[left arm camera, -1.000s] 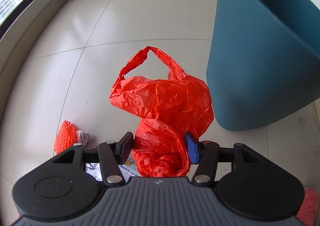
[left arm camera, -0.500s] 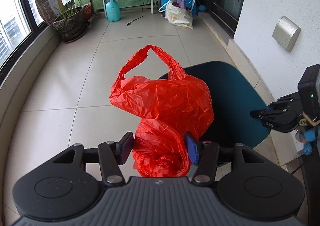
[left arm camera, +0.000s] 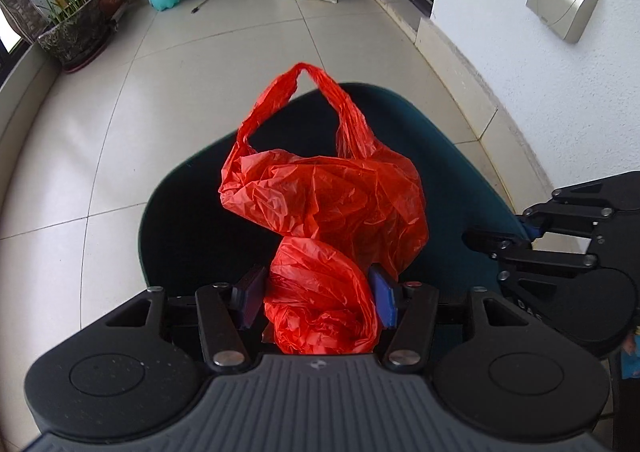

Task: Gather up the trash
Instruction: 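Lift the red bag with the left gripper and release it into the wastebasket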

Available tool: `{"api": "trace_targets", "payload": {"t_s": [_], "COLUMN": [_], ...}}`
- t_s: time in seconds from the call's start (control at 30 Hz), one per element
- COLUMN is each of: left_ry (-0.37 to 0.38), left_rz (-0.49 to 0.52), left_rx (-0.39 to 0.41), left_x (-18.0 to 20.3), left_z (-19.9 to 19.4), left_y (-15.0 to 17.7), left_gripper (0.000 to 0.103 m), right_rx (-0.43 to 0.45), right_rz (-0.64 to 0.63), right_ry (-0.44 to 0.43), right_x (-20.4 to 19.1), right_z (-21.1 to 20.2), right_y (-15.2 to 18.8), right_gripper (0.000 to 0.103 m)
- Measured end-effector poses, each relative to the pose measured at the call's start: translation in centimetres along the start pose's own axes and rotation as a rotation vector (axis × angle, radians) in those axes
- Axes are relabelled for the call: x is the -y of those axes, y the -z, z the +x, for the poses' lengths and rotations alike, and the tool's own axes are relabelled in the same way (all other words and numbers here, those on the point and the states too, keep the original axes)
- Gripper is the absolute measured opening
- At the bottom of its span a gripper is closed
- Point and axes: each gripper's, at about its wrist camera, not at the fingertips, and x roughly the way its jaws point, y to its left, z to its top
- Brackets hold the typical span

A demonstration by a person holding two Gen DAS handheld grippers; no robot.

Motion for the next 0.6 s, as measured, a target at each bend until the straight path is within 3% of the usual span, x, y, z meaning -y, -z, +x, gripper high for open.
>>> {"api": "trace_targets", "payload": {"t_s": [0.23, 0.37, 0.6], "left_ry": [-0.058, -0.039, -0.029], "left_rz": [0.026, -0.003, 0.012], "left_rx": [-0.15, -0.216, -0.259], "left_x": [0.5, 0.1, 0.5], "left_z": [5.8, 7.9, 9.7], "left_y": [-1.1, -1.3, -1.3], "left_gripper": [0.055, 0.055, 0.057], "right_rx": [-0.025, -0.031, -0.031], "right_rz": [0.018, 0.012, 0.008], "right_ry": [0.029, 0.039, 0.049], "right_x": [1.0, 1.1, 0.8], "right_z": [1.0, 1.3, 1.4], "right_y": [-0.4, -0.3, -0.5], "right_gripper": [0.009, 0.009, 0.009]}}
